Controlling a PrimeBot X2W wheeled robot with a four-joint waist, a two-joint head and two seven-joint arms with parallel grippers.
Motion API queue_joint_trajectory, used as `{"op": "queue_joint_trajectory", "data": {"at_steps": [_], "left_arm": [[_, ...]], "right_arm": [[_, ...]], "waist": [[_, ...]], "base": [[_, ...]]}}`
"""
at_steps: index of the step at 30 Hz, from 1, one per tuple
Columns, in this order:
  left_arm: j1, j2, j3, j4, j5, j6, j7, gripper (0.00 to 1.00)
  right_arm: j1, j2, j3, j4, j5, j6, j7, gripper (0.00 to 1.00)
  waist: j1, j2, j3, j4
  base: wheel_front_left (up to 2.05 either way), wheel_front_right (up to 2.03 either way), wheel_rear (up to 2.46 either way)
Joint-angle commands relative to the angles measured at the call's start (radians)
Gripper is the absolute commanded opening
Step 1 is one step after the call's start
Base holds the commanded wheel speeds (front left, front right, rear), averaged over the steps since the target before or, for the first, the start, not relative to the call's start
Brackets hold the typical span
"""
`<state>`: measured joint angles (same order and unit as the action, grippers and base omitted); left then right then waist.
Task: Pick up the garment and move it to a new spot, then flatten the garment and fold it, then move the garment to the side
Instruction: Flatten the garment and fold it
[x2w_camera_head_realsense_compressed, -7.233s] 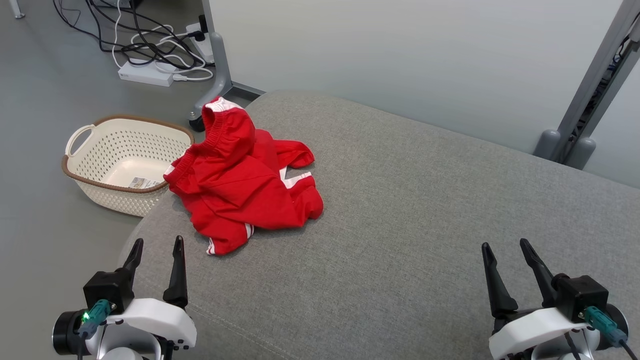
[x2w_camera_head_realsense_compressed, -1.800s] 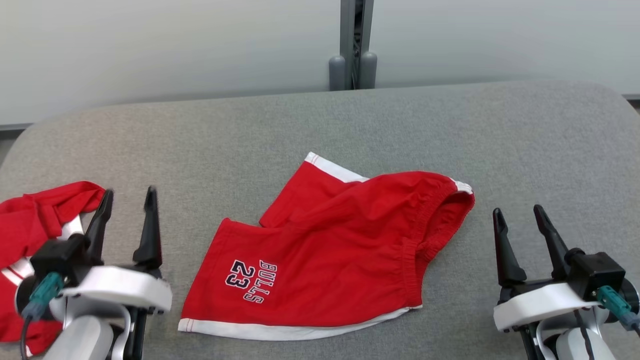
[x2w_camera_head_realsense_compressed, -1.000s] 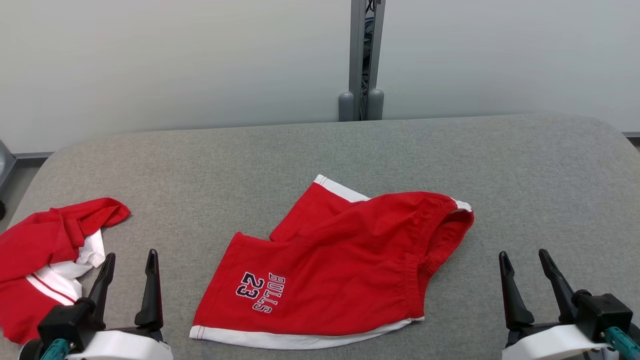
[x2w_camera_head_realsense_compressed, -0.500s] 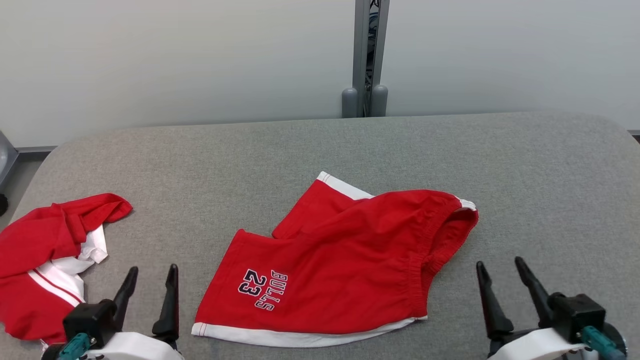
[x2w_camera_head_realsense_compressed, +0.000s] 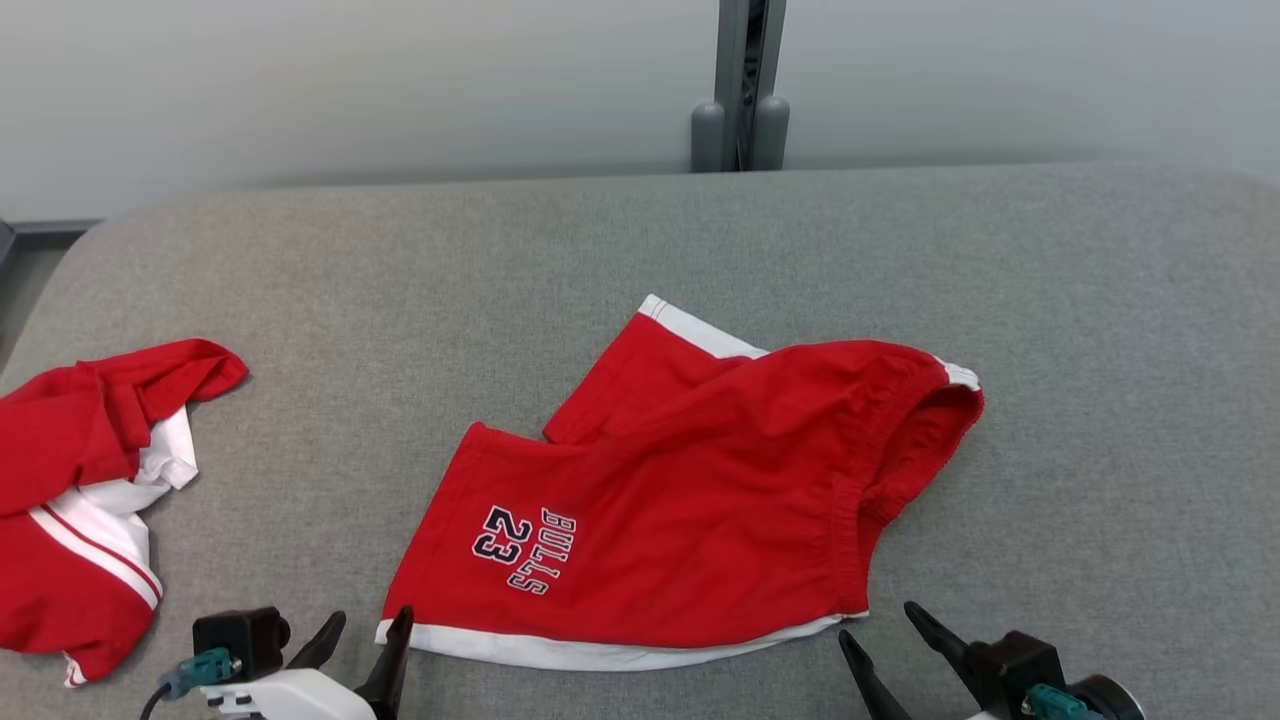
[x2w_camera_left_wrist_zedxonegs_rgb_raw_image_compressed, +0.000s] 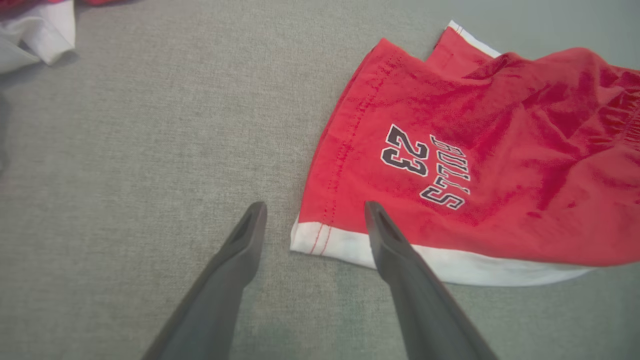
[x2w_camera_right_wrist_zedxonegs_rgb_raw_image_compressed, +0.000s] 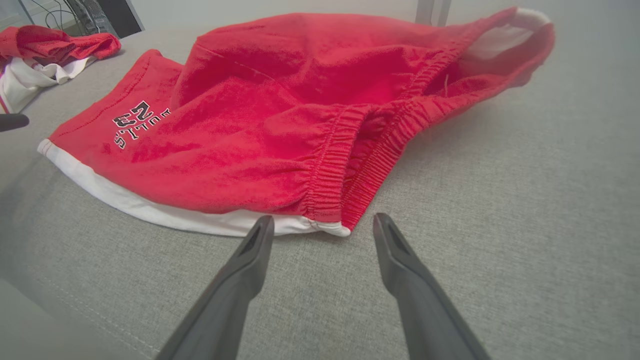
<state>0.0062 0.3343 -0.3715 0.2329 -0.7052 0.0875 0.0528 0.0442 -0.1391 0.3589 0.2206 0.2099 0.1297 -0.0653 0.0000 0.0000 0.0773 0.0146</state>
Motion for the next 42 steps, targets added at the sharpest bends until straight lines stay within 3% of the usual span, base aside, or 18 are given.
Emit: {"op": "queue_joint_trajectory", "data": {"at_steps": [1, 15, 16, 19, 29, 37, 42], "left_arm": [[-0.029, 0.000, 0.006, 0.011, -0.016, -0.010, 0.010, 1.00], [-0.116, -0.009, -0.008, 0.121, -0.078, -0.059, 0.112, 1.00], [-0.115, -0.009, -0.016, 0.126, -0.085, -0.066, 0.127, 0.94], [-0.115, -0.008, -0.026, 0.119, -0.096, -0.079, 0.155, 0.00], [-0.105, 0.038, 0.023, -0.041, -0.105, -0.075, 0.117, 0.00], [-0.139, 0.107, 0.096, -0.254, -0.064, -0.020, 0.076, 0.00], [-0.187, 0.137, 0.131, -0.376, -0.043, 0.014, 0.080, 0.00]], "right_arm": [[-0.034, -0.017, 0.016, 0.014, 0.001, 0.002, -0.003, 1.00], [-0.166, -0.051, 0.111, 0.114, -0.046, 0.002, 0.005, 1.00], [-0.172, -0.051, 0.117, 0.121, -0.043, 0.002, 0.006, 0.62], [-0.183, -0.047, 0.129, 0.134, -0.026, 0.002, 0.003, 0.00], [-0.188, -0.080, 0.152, 0.040, 0.069, 0.002, -0.036, 0.00], [-0.163, -0.142, 0.121, -0.171, 0.157, 0.002, -0.020, 0.00], [-0.164, -0.147, 0.067, -0.305, 0.227, 0.002, 0.000, 0.00]], "waist": [[0.0000, 0.0000, 0.030, 0.002], [0.0000, 0.0000, 0.137, 0.007], [0.0000, 0.0000, 0.139, 0.006], [0.0000, 0.0000, 0.145, 0.003], [0.0000, 0.0000, 0.134, -0.003], [0.0000, 0.0000, 0.106, -0.024], [0.0000, 0.0000, 0.085, -0.044]], "base": [[0.00, 0.00, 0.00], [0.00, 0.00, 0.00], [0.00, 0.00, 0.00], [0.00, 0.00, 0.00], [0.00, 0.00, 0.00], [0.00, 0.00, 0.00], [0.00, 0.00, 0.00]]}}
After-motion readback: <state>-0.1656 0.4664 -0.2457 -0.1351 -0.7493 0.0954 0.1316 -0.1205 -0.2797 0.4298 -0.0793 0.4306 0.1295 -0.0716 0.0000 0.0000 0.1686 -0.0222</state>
